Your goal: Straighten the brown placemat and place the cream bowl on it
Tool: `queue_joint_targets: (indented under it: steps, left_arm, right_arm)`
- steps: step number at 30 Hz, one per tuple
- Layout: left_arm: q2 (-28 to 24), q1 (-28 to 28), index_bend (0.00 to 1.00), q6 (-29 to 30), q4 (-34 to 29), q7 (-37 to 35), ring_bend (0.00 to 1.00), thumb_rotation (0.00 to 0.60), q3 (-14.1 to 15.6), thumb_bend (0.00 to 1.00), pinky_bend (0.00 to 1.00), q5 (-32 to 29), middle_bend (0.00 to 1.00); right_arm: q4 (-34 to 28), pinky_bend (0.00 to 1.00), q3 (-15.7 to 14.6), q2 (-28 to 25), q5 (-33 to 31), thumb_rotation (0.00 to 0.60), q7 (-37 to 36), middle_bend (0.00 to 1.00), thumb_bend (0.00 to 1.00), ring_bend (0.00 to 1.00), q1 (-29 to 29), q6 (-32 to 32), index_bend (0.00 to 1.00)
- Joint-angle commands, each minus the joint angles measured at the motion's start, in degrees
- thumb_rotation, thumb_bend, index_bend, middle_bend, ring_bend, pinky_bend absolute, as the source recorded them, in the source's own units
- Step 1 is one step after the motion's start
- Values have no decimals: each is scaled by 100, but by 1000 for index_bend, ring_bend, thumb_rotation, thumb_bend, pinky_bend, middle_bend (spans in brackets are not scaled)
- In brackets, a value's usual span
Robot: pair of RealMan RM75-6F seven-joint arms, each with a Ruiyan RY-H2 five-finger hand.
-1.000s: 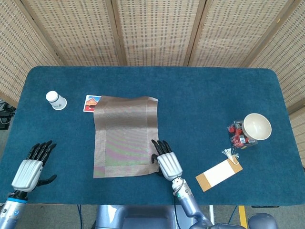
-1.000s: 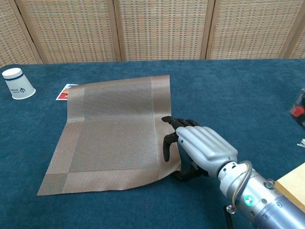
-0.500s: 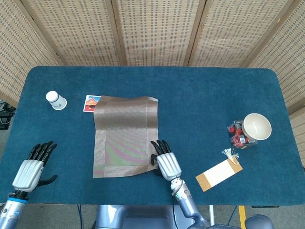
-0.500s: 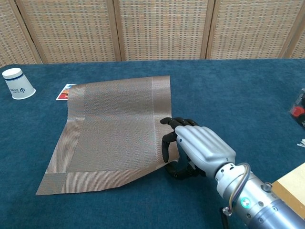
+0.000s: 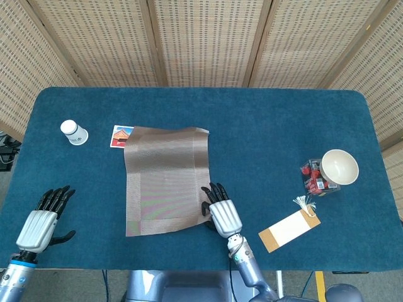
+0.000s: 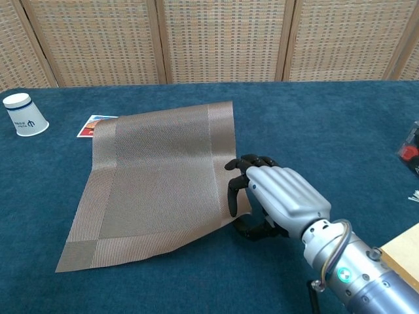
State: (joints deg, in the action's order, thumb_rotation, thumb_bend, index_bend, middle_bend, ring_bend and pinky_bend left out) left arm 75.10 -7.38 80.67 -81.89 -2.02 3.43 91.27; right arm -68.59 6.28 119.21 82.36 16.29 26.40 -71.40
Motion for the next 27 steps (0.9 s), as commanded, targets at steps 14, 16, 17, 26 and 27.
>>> queue_joint_targets:
  steps: [14, 16, 17, 26, 27]
  left_arm:
    - [30, -6, 12, -23, 12, 65, 0, 600, 14, 177, 0, 5, 0]
    - [37, -4, 12, -19, 10, 83, 0, 600, 14, 176, 0, 6, 0]
    - [40, -4, 12, -23, 9, 95, 0, 600, 16, 176, 0, 4, 0]
    - [52, -11, 12, -48, -22, 156, 0, 600, 22, 177, 0, -4, 0]
    - [52, -9, 13, -41, -23, 159, 0, 600, 20, 177, 0, -3, 0]
  right_arm:
    - [-1167, 1, 42, -1239, 45, 600, 103, 213, 540, 0, -408, -521, 742]
    - [-1346, 1, 78, -1493, 25, 600, 73, 213, 539, 0, -471, -585, 742]
    - [-1429, 1, 109, -1621, 10, 600, 49, 213, 538, 0, -502, -621, 742]
    - [-1941, 1, 505, -2628, -173, 600, -142, 215, 534, 0, -640, -803, 746]
    - [-1975, 1, 570, -2718, -215, 600, -166, 215, 534, 0, -634, -794, 746]
